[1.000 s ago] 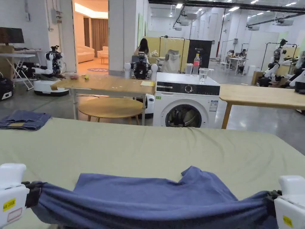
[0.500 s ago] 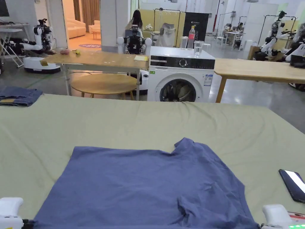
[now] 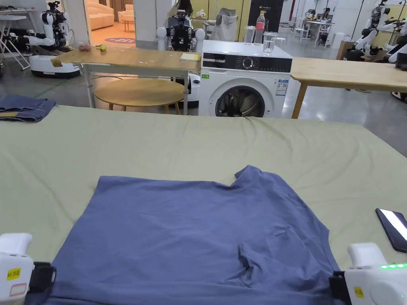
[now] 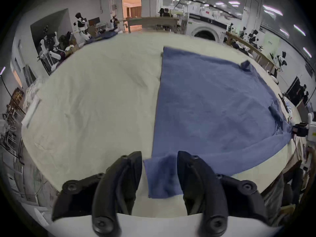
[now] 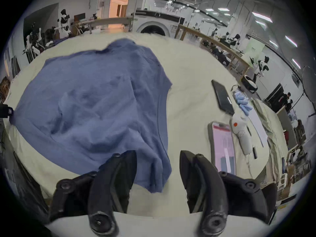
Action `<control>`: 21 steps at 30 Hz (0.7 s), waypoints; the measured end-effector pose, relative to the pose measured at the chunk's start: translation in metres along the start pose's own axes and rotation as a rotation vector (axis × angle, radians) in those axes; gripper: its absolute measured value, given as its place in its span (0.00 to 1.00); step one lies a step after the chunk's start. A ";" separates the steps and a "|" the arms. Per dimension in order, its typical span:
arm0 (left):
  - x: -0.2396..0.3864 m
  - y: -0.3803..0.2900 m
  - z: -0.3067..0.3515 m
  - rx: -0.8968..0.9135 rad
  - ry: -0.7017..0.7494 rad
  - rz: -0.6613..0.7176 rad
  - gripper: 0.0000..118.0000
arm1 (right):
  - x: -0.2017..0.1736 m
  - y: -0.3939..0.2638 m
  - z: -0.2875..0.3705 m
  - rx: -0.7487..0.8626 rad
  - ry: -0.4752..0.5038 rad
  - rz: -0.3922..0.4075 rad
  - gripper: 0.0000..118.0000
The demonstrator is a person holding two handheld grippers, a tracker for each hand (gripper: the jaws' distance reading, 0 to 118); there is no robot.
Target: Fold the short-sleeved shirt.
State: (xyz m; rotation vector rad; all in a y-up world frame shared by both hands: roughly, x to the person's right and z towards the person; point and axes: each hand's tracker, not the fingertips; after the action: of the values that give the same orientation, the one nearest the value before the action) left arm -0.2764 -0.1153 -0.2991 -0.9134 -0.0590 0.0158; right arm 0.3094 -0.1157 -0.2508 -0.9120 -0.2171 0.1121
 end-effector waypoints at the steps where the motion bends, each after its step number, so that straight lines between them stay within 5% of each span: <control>1: 0.004 0.005 0.005 0.038 -0.017 0.008 0.36 | -0.004 0.005 0.005 0.020 0.002 -0.007 0.46; 9: 0.053 0.019 0.032 0.336 -0.078 -0.061 0.36 | -0.050 0.021 0.026 0.273 0.102 -0.135 0.46; 10: 0.060 0.019 0.035 0.379 -0.072 -0.072 0.35 | -0.058 0.020 0.027 0.320 0.128 -0.151 0.43; 13: 0.078 0.021 0.039 0.448 -0.012 -0.121 0.06 | -0.082 0.021 0.026 0.393 0.122 -0.139 0.04; 14: 0.083 0.021 0.040 0.466 0.012 -0.129 0.00 | -0.086 0.019 0.027 0.423 0.120 -0.144 0.01; 21: 0.081 0.028 0.039 0.414 0.009 -0.133 0.00 | -0.101 0.021 0.032 0.419 0.154 -0.150 0.00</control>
State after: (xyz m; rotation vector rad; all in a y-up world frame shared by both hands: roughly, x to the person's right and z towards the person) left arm -0.1974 -0.0641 -0.2934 -0.4939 -0.1039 -0.0966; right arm 0.2035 -0.0976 -0.2628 -0.4821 -0.1118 -0.0514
